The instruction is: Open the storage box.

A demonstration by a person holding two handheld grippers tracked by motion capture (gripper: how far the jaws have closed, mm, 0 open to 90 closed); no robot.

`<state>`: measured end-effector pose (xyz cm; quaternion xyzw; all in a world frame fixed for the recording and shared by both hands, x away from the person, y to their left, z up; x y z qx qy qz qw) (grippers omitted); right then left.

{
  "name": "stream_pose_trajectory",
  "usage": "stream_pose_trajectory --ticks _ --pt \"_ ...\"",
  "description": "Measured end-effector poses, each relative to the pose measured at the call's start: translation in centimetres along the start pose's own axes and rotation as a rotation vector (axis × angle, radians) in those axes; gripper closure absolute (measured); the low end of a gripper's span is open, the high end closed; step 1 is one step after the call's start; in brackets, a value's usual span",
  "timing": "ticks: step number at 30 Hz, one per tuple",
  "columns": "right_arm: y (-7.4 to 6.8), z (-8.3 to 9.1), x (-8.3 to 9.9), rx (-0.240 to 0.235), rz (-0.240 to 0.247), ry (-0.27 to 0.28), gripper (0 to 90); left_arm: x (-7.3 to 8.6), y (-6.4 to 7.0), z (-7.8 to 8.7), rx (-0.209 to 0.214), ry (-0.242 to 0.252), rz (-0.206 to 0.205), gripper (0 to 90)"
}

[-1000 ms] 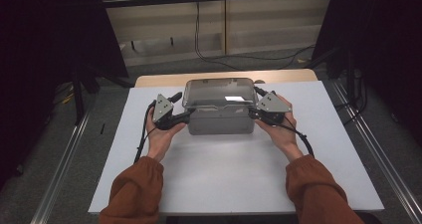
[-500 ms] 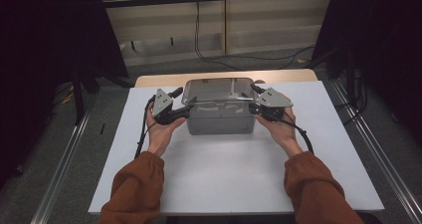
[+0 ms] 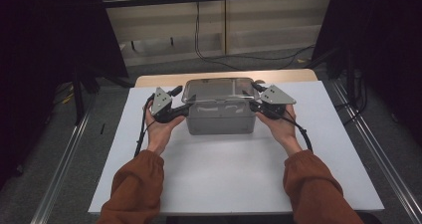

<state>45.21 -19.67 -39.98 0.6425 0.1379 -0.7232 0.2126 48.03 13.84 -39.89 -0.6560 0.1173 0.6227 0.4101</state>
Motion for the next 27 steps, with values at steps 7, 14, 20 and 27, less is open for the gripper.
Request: stream_pose_trajectory --ticks 7,14,20,27 --pt "0.4 -0.3 -0.8 -0.013 -0.024 0.001 55.7 -0.6 -0.5 0.1 0.018 0.033 -0.005 45.7" --pt "0.8 -0.6 -1.2 -0.021 -0.059 0.006 54.7 -1.2 -1.0 -0.3 0.012 0.032 -0.015 44.7" --pt "1.2 -0.8 -1.7 -0.025 -0.082 0.01 54.1 -1.3 -1.4 -0.7 0.018 0.036 -0.021 50.5" --pt "1.5 -1.1 -1.9 -0.027 -0.097 0.016 54.0 -1.4 -1.7 -1.3 0.02 0.035 -0.023 56.2"
Point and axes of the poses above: each handheld gripper's, and its own axes: z roughly backward along the jaws, x roughly out of its underside, y roughly to its right, the point moved 1 cm from there along -z, roughly forward along the jaws, and after that the axes turned 14 degrees about -z, right-handed, at the moved point
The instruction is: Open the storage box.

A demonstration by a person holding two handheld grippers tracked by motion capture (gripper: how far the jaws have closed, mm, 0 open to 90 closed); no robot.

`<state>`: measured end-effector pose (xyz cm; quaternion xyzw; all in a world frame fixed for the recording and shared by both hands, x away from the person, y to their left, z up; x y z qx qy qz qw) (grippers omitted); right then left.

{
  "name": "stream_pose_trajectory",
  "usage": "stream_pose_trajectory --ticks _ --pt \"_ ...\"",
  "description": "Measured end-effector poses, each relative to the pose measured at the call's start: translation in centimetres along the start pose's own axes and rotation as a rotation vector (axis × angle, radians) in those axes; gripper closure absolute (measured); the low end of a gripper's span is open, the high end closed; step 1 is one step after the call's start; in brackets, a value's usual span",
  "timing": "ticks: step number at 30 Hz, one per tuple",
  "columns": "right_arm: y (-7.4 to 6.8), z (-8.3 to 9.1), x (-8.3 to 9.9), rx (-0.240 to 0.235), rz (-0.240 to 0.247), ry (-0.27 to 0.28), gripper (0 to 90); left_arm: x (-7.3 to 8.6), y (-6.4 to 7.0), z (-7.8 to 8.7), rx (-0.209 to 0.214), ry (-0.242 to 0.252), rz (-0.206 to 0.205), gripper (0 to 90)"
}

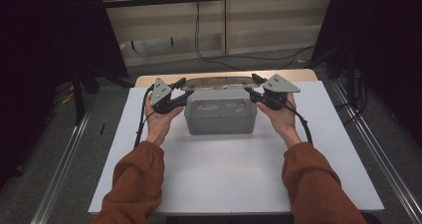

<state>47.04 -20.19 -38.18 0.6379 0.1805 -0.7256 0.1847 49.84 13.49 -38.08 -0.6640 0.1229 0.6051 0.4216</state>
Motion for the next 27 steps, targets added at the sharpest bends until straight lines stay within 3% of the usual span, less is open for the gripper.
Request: stream_pose_trajectory --ticks 5,9,17,20,27 --pt "0.3 -0.6 -0.5 -0.013 -0.019 -0.002 49.7 -0.3 -0.5 -0.2 -0.005 0.001 0.0 57.9" --pt "0.5 -1.0 -0.5 0.006 -0.042 0.006 42.0 -0.4 -0.7 -0.4 -0.01 0.009 0.011 58.2" --pt "0.9 -2.0 -0.6 -0.017 -0.051 0.001 47.0 -0.2 -1.2 -0.8 -0.023 0.008 0.024 60.1" --pt "1.0 -2.2 -0.6 0.0 -0.032 0.0 46.5 -0.1 -1.5 -1.0 -0.021 0.006 0.029 61.2" --pt "2.1 -2.6 -0.6 0.004 -0.056 -0.006 47.8 -0.1 -1.9 -1.5 -0.038 0.009 0.041 64.7"
Point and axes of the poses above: each handheld gripper's, and its own axes: z roughly backward along the jaws, x roughly out of its underside, y roughly to its right, the point moved 1 cm from there along -z, roughly forward along the jaws, and after that the axes turned 14 degrees about -z, right-handed, at the moved point
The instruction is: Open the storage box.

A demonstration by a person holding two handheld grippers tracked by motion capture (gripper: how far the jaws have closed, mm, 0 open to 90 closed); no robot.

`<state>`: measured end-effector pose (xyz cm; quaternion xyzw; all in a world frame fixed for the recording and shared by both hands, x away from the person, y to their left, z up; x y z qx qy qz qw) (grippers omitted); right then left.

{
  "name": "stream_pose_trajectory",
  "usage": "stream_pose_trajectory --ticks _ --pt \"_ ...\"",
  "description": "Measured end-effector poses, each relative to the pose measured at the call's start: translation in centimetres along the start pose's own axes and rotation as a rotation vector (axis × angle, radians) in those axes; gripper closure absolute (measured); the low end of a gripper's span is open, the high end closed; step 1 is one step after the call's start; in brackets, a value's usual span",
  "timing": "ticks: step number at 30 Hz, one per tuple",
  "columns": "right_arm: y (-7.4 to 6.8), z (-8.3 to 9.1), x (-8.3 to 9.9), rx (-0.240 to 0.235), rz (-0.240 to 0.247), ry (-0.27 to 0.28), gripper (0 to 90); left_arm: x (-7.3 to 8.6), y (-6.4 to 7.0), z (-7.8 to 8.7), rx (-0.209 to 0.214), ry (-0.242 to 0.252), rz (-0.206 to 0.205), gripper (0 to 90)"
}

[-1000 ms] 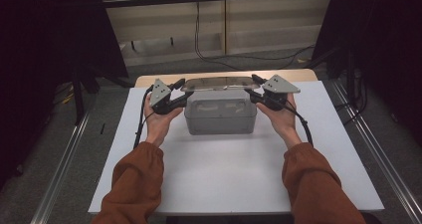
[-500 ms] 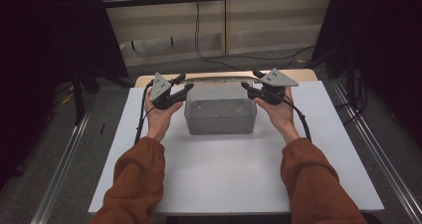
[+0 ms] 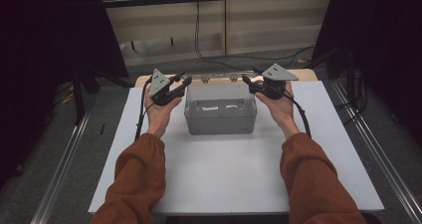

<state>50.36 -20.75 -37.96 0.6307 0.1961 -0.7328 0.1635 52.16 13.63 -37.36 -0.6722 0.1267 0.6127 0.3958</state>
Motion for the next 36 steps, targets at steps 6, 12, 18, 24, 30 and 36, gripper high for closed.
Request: stream_pose_trajectory --ticks 6,12,18,24,30,36 --pt "0.6 -0.6 0.2 -0.005 -0.011 -0.006 51.5 0.0 -0.4 -0.3 0.0 -0.01 -0.009 65.9" --pt "1.1 -0.9 0.5 0.003 0.004 -0.017 50.8 0.1 -0.5 -0.7 -0.002 -0.024 -0.013 65.9" --pt "1.8 -1.4 1.2 0.015 -0.016 -0.03 48.4 0.3 -0.7 -1.2 -0.006 -0.03 -0.017 66.4" --pt "1.9 -1.9 1.5 -0.005 -0.005 -0.059 49.2 0.6 -0.9 -1.6 -0.01 -0.029 -0.009 68.0" --pt "1.9 -2.5 1.7 -0.01 -0.015 -0.062 52.2 1.5 -1.0 -2.0 -0.01 -0.046 0.014 68.4" --pt "2.0 -3.0 1.6 -0.008 -0.033 -0.049 56.6 2.1 -0.8 -2.5 -0.013 -0.076 0.042 67.0"
Point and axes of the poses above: each handheld gripper's, and its own axes: z roughly backward along the jaws, x roughly out of its underside, y roughly to its right, the point moved 1 cm from there along -z, roughly forward along the jaws, and after that the axes turned 14 degrees about -z, right-handed, at the moved point
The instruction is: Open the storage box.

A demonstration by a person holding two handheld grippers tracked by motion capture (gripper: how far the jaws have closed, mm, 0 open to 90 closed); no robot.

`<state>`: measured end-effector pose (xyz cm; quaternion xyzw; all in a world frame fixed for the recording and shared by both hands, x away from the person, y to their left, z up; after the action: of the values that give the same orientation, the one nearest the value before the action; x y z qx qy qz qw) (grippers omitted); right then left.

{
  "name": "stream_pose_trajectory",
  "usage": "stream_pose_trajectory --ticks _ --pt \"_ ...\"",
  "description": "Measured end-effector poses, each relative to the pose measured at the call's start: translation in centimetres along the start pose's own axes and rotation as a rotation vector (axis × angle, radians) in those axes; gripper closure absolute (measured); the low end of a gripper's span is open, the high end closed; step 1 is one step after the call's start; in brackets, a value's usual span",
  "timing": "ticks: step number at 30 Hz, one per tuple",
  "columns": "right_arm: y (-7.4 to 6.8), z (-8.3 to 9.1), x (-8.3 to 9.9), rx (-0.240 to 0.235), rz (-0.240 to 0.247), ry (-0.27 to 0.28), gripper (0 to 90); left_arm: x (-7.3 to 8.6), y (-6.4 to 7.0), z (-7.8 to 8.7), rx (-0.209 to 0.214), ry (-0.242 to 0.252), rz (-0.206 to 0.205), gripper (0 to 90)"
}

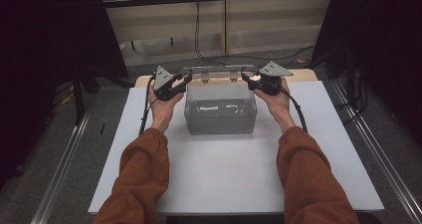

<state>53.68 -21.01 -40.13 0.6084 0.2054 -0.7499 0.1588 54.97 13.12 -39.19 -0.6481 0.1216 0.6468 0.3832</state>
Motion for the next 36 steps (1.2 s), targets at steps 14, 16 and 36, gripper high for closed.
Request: stream_pose_trajectory --ticks 14,16,36 --pt "0.3 -0.6 -0.2 0.002 -0.035 -0.014 55.1 -0.2 0.0 -1.6 0.008 -0.039 0.066 57.3" --pt "0.3 -0.8 -0.2 0.001 -0.044 -0.02 53.3 -0.1 0.1 -1.9 0.006 -0.051 0.056 56.7" --pt "0.5 -2.2 -0.1 0.021 -0.08 -0.021 49.0 0.1 -0.3 -3.3 -0.007 -0.063 0.061 54.7"
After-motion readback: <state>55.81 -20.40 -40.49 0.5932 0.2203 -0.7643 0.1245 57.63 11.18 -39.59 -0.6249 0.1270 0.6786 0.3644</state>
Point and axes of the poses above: each handheld gripper's, and its own axes: z roughly backward along the jaws, x roughly out of its underside, y roughly to its right, the point moved 1 cm from there along -z, roughly forward along the jaws, and after that the axes turned 14 degrees about -z, right-handed, at the moved point
